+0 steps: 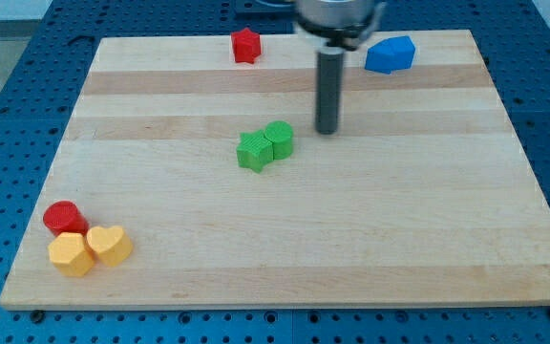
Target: Push the blue cube along with the blue triangle to the green circle
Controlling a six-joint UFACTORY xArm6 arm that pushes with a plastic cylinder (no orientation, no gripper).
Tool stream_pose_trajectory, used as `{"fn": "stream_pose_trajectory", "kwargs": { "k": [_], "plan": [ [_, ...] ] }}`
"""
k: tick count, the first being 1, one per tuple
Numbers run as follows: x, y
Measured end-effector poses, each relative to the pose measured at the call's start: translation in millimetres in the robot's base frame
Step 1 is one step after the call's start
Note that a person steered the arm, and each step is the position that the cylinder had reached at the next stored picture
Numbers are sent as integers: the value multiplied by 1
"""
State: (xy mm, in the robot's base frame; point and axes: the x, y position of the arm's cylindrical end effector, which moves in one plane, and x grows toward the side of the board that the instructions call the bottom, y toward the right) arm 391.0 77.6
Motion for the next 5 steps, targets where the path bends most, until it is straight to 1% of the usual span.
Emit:
{"fn": "stream_pose_trajectory", "kwargs": {
  "k": [1,2,3,4,5],
  "plan": [
    [-16,97],
    [-55,172],
    [-116,222],
    [-167,220],
    [-176,170]
  ]
}}
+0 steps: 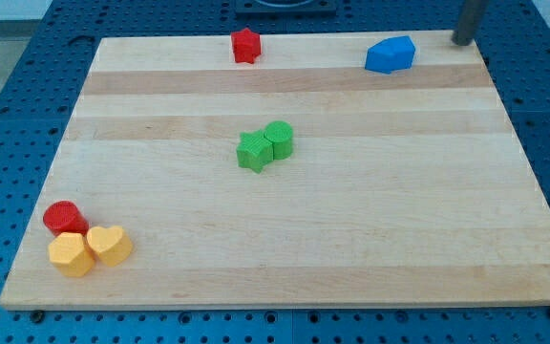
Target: Push the blue cube along with the blue triangle to the green circle
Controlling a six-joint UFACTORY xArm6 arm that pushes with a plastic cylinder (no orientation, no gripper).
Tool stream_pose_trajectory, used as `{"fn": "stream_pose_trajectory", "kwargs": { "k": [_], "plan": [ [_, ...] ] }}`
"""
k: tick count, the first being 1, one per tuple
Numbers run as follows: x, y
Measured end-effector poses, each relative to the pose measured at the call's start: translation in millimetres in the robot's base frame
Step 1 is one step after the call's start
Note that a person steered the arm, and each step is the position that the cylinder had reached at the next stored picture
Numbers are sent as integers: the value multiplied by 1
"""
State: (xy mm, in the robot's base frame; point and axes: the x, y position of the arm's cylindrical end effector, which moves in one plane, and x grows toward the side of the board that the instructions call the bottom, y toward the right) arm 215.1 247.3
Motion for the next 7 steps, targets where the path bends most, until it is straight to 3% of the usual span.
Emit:
{"fn": "stream_pose_trajectory", "kwargs": {
  "k": [2,3,5,6,7],
  "plan": [
    [25,-146],
    [18,-170],
    [0,-85],
    [20,-85],
    [42,-142]
  ]
}}
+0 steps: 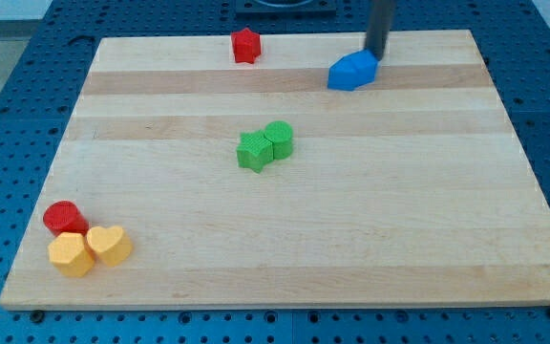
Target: Push the blue cube along with the blue triangle to the green circle
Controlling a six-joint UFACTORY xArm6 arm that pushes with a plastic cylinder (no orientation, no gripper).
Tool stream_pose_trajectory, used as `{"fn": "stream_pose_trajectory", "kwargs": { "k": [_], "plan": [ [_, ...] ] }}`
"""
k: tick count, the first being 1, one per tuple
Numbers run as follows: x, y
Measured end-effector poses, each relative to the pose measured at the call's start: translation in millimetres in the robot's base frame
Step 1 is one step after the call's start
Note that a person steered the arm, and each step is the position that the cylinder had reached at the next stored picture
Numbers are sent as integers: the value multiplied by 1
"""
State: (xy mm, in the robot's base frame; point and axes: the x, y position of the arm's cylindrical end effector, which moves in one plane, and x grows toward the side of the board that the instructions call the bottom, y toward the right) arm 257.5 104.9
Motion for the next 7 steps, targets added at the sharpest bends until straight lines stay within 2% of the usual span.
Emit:
{"fn": "stream_pose_trajectory", "kwargs": {
  "k": [1,2,3,4,5,7],
  "plan": [
    [24,-69],
    [34,-96],
    [17,-73],
    [-6,-27],
    [-8,9],
    [71,-34]
  ]
}}
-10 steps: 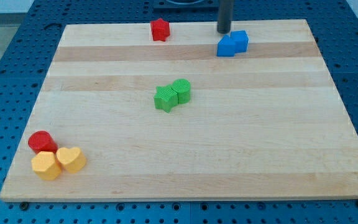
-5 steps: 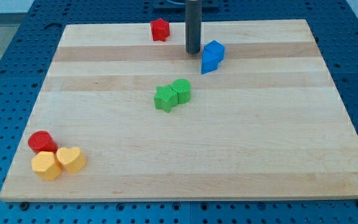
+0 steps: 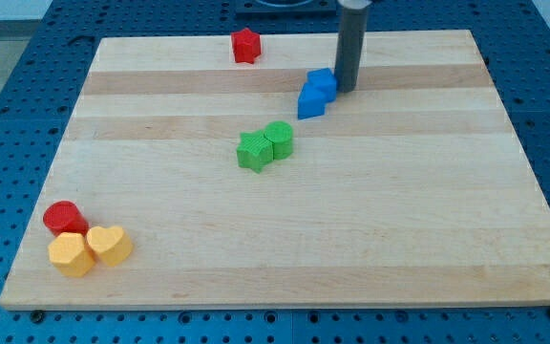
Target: Push the blue cube along with the blue triangle to the green circle
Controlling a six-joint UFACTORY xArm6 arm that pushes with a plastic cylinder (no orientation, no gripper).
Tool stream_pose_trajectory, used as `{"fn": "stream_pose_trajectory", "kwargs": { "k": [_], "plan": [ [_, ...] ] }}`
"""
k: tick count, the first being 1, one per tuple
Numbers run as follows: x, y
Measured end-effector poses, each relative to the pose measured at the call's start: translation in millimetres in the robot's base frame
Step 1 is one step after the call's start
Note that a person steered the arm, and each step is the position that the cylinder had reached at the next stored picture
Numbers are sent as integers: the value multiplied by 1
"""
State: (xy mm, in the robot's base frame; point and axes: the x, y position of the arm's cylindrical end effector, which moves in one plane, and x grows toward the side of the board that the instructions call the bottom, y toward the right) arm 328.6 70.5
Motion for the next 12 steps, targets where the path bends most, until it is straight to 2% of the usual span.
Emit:
{"fn": "stream_pose_trajectory", "kwargs": {
  "k": [1,2,4,5,6,7,8,11,12],
  "plan": [
    [29,-17],
    [27,-7],
    [-41,58],
    [-59,21],
    [-52,-25],
    [-28,-62],
    [-2,-67],
    [4,-16],
    [13,27]
  ]
}}
